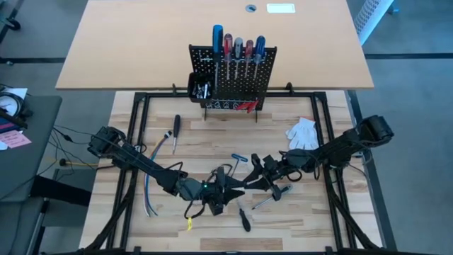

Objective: Hang tools onto peg board
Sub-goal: Put the silver socket into the black bin on the black pegboard

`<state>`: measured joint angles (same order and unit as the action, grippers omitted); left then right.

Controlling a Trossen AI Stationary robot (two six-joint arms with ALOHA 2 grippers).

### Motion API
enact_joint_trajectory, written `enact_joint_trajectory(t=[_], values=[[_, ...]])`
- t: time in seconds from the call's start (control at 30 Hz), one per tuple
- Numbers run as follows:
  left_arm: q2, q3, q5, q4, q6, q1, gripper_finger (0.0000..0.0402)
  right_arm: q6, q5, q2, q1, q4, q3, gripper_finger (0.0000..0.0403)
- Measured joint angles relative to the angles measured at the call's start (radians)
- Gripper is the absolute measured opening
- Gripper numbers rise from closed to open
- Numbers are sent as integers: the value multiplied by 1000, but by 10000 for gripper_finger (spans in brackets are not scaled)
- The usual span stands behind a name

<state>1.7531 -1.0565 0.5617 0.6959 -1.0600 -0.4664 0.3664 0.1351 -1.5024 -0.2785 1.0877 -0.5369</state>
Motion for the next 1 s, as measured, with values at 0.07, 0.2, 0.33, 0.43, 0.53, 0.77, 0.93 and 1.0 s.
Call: enact_joint_trajectory(t=[0.07, 0.2, 0.33, 0.43, 0.53, 0.77, 0.93, 1.0], values=[[0, -1, 10, 2, -1, -5, 191, 0, 3, 0, -3, -2, 0, 95], [0, -1, 6, 1, 11, -14, 189, 2, 4, 0, -3, -2, 0, 95], [0, -1, 4, 3, 53, 0, 189, 2, 4, 0, -2, -2, 0, 95], [0, -1, -16, 4, 86, 18, 189, 2, 3, 0, -2, -1, 0, 95], [0, -1, -46, 3, 82, 29, 189, 2, 3, 0, 0, -1, 0, 95], [89, -29, -30, 81, -9, 29, 189, 15, 1, -2, 2, 3, 0, 95], [165, -85, 75, 140, -119, 15, 188, 18, 4, -2, 3, 0, 1, 95], [168, -93, 89, 136, -124, 7, 182, 18, 3, -2, 3, 0, 1, 95]])
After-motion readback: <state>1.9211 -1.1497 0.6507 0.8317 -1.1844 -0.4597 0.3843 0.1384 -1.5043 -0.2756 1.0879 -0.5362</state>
